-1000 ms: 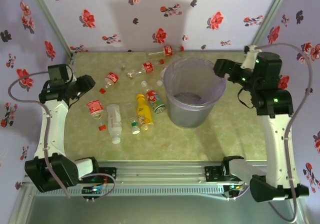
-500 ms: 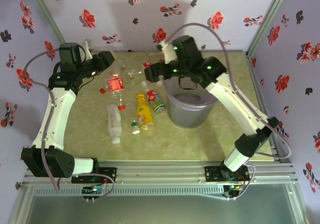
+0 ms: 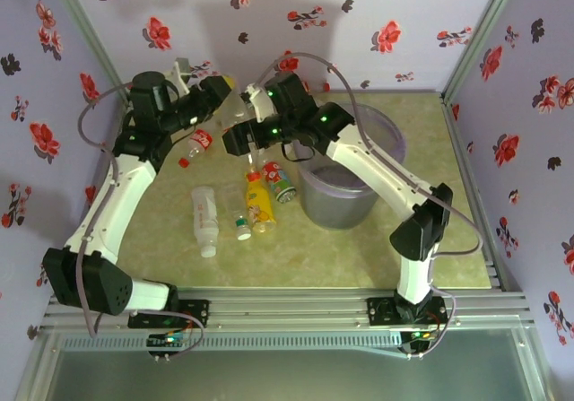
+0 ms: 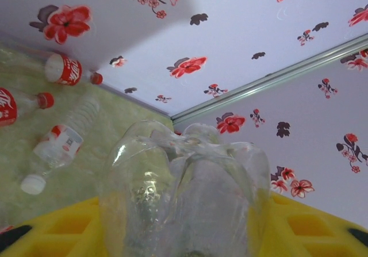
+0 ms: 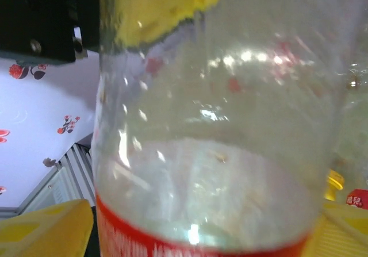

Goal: Put the plastic bottles in the bin

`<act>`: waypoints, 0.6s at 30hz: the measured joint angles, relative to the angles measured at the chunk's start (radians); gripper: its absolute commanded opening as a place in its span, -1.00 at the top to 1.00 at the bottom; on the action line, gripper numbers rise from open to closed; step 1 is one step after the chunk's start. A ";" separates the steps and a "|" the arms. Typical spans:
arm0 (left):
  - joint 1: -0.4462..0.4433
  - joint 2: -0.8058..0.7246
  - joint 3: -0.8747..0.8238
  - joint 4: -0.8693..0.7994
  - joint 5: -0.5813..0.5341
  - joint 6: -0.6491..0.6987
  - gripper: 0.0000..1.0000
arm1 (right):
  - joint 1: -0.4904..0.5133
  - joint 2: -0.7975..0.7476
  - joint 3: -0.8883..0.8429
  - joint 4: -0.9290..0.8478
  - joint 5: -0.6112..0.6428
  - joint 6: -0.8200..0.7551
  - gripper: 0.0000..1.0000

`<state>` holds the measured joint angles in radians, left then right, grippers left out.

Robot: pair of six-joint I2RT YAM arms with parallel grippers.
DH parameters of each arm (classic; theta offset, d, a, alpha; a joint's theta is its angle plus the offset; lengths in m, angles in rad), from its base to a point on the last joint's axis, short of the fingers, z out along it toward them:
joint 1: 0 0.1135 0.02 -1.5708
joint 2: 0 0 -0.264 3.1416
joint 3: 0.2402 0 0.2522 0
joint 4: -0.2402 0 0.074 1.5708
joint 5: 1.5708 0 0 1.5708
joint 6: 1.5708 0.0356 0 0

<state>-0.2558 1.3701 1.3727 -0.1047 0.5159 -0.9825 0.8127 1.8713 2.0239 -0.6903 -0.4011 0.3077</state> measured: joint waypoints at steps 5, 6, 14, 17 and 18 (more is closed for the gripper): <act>-0.010 0.007 -0.019 0.033 -0.008 -0.019 0.59 | -0.004 0.007 0.004 0.003 0.021 0.015 -0.29; -0.010 0.007 -0.019 0.039 -0.009 -0.019 0.54 | -0.006 0.007 0.004 0.003 0.023 0.016 -0.23; -0.011 0.007 -0.027 0.064 -0.016 -0.023 -0.85 | -0.016 0.006 0.005 0.006 0.024 0.015 -0.10; -0.010 0.005 -0.027 0.066 -0.026 -0.013 -0.99 | -0.025 0.001 0.005 0.006 0.030 0.014 -0.08; -0.007 0.003 -0.027 0.062 -0.030 -0.009 -0.99 | -0.033 -0.006 0.005 0.005 0.034 0.010 -0.07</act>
<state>-0.2630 1.3727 1.3453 -0.0429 0.4862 -0.9916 0.7795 1.8656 2.0285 -0.6849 -0.3668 0.3180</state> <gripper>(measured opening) 0.992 0.570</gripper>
